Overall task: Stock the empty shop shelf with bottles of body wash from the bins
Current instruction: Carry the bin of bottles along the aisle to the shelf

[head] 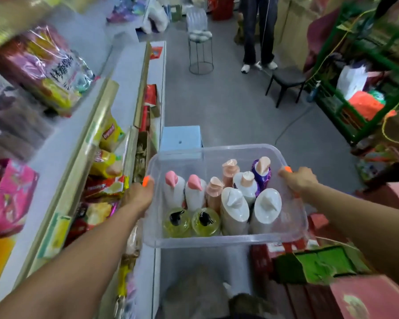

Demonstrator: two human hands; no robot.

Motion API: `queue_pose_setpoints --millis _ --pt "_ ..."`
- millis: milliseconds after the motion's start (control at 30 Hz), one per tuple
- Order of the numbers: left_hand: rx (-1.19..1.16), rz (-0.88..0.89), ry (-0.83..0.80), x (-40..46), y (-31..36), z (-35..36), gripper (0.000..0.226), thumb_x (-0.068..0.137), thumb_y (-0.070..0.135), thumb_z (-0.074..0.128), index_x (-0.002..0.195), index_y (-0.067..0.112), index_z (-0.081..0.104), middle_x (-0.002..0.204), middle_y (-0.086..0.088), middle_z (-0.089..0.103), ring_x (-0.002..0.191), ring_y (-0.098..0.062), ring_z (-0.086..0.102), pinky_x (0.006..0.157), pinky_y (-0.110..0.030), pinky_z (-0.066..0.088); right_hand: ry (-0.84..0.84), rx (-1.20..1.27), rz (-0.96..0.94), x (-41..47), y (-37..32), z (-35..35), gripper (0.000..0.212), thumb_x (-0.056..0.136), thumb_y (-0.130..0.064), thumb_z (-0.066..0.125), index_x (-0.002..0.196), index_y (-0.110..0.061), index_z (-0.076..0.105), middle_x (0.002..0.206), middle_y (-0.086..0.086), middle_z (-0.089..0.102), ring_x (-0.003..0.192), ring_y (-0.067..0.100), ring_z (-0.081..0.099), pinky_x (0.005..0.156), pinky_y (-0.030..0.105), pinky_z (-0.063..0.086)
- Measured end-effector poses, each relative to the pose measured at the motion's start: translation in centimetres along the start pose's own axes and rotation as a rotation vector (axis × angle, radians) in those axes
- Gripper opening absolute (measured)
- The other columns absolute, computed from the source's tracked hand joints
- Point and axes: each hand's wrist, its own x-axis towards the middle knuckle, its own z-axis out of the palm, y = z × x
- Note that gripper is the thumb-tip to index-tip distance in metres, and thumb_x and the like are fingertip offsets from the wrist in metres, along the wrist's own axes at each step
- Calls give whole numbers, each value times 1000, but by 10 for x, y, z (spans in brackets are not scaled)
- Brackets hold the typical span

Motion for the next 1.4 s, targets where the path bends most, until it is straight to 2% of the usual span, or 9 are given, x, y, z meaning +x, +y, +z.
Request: queue_pose_setpoints --millis 167,500,633,767,867,933,1100,1233,1400 --pt "38 6 19 106 86 3 69 99 54 33 113 -7 64 118 -30 63 109 -43 60 89 -40 46 -12 17 44 118 -83 3 50 83 -46 59 98 1 60 89 21 65 73 36 64 61 36 53" --pt "-51 -29 -31 315 239 2 60 100 47 40 120 -7 59 125 -29 59 113 -43 57 93 -39 46 -70 -18 58 318 -252 22 44 88 -40 62 95 3 59 93 22 65 72 35 64 59 36 52" --pt "-17 -48 -14 381 301 1 62 100 50 36 121 -3 58 120 -26 62 104 -40 61 71 -33 44 -101 -48 53 393 -312 25 42 89 -38 60 99 3 60 89 19 63 65 29 61 49 29 47" --pt "-70 -153 8 449 347 15 65 98 53 36 122 -4 58 117 -26 63 85 -33 59 62 -31 40 -171 -120 -6 486 -383 32 40 90 -37 61 95 3 60 76 14 60 59 25 58 45 26 41" --pt "-130 -251 49 496 379 33 65 97 51 40 130 -3 54 131 -27 56 114 -40 57 86 -37 44 -228 -189 -52 565 -437 46 42 90 -39 61 96 3 61 83 16 63 62 24 59 46 26 41" --pt "-148 -300 76 523 403 43 61 97 49 41 128 -2 56 132 -27 56 120 -41 54 96 -40 42 -271 -238 -89 617 -473 57 45 91 -42 59 98 2 62 87 17 65 65 26 62 51 28 46" --pt "-236 -458 93 584 446 59 66 96 54 35 112 -1 66 116 -29 64 105 -42 62 91 -41 49 -344 -353 -202 722 -564 91 47 90 -46 58 87 0 66 84 21 68 71 35 67 72 41 57" --pt "-342 -592 136 627 465 66 67 94 59 31 103 3 66 102 -26 67 90 -40 67 85 -46 55 -408 -442 -312 778 -642 131 44 91 -45 56 88 -2 66 85 19 67 70 33 64 68 34 51" --pt "-474 -724 129 679 473 81 65 99 53 29 111 1 65 115 -27 64 101 -39 63 90 -44 52 -478 -572 -424 830 -717 199 44 94 -40 54 78 -1 65 71 18 61 59 29 58 66 31 45"
